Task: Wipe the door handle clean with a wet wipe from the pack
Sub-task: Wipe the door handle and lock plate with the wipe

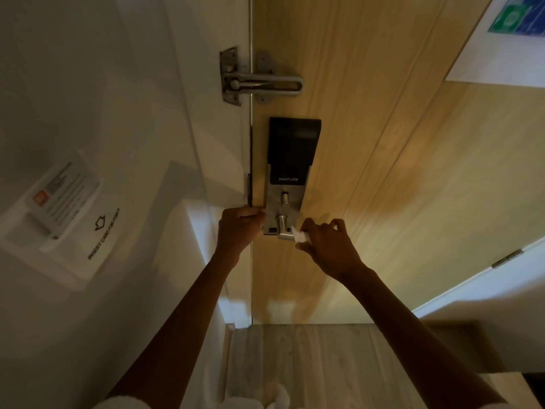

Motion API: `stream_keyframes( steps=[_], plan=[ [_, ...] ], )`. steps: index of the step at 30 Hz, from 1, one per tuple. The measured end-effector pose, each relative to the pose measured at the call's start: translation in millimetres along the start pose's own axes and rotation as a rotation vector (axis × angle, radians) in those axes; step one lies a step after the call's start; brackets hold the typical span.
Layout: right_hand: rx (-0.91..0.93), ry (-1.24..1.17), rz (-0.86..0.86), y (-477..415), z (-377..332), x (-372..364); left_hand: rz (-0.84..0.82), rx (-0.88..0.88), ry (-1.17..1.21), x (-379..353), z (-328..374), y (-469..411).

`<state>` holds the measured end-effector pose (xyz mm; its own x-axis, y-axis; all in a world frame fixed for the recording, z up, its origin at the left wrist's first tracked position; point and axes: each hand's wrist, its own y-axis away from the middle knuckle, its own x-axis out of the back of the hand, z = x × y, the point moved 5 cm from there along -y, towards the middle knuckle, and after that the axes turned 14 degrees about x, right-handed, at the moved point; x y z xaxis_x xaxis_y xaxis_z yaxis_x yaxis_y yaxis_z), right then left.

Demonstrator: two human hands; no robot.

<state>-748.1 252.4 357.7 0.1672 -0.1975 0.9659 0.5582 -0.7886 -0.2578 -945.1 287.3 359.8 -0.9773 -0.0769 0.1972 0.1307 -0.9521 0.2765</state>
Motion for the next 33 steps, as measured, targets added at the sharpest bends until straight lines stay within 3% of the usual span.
stream_keyframes(
  steps=[5, 14, 17, 24, 28, 33],
  plan=[
    [0.149, 0.201, 0.107, -0.2, -15.0, -2.7, 0.012, -0.002, -0.009, 0.8, 0.9, 1.9],
    [-0.18, 0.185, 0.052, -17.7, -49.8, -25.4, 0.013, 0.02, -0.003, 2.4, -0.9, 0.7],
    [-0.215, 0.209, 0.065, -18.6, -51.2, -22.3, 0.031, 0.031, 0.018, 1.1, -2.5, 1.3],
    [-0.03, 0.201, 0.079, 3.2, -15.2, -15.0, 0.018, 0.076, 0.081, 1.1, -7.3, 4.6],
    [-0.027, 0.236, 0.049, 33.5, 25.6, -0.1, 0.042, 0.027, 0.063, -0.3, -2.8, 9.1],
    [-0.035, 0.227, 0.01, 30.1, 19.0, -0.9, 0.064, 0.024, 0.064, -1.8, -0.1, 10.5]
  ],
)
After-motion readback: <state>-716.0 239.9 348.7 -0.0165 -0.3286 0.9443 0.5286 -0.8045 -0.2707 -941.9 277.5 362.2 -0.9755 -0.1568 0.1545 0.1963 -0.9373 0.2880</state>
